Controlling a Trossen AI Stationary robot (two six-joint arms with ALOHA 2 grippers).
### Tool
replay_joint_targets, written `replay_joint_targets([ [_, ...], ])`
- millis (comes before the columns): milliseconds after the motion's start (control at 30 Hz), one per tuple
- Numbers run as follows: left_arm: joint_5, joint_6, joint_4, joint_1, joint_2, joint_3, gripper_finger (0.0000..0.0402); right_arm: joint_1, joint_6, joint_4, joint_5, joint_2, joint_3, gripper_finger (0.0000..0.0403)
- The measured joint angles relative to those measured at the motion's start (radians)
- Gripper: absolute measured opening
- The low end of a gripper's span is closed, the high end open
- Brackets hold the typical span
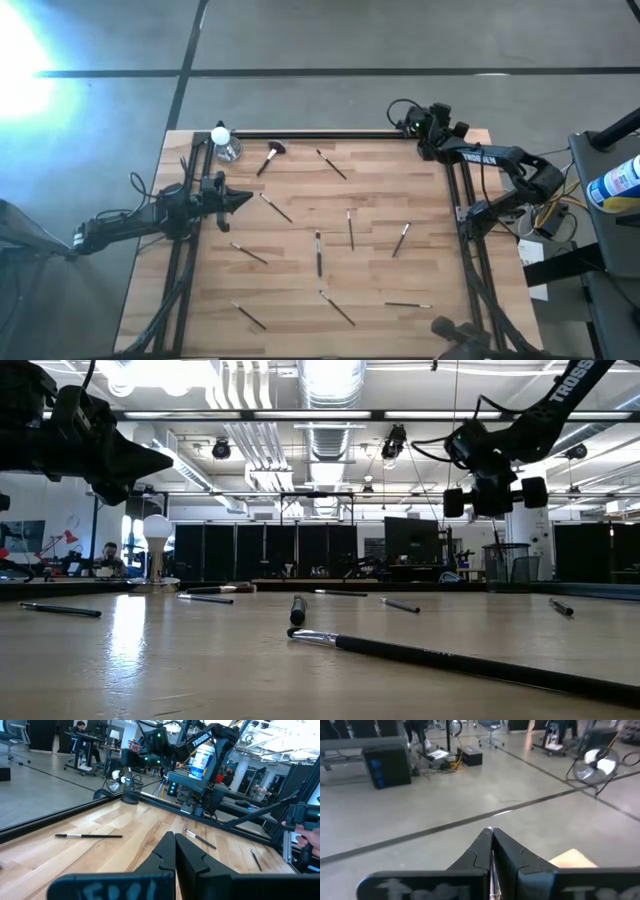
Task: Put items in baskets/containers
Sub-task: Put the foundation brush into the mesh organizer
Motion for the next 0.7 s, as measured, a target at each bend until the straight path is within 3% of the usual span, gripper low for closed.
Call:
replay_joint_targets([
  [700,0.000,0.000,0.000,0.000,0.000,0.000,0.0000,0.014,0.105,-0.023,-0.033,0.131,-0.008,0.0008],
])
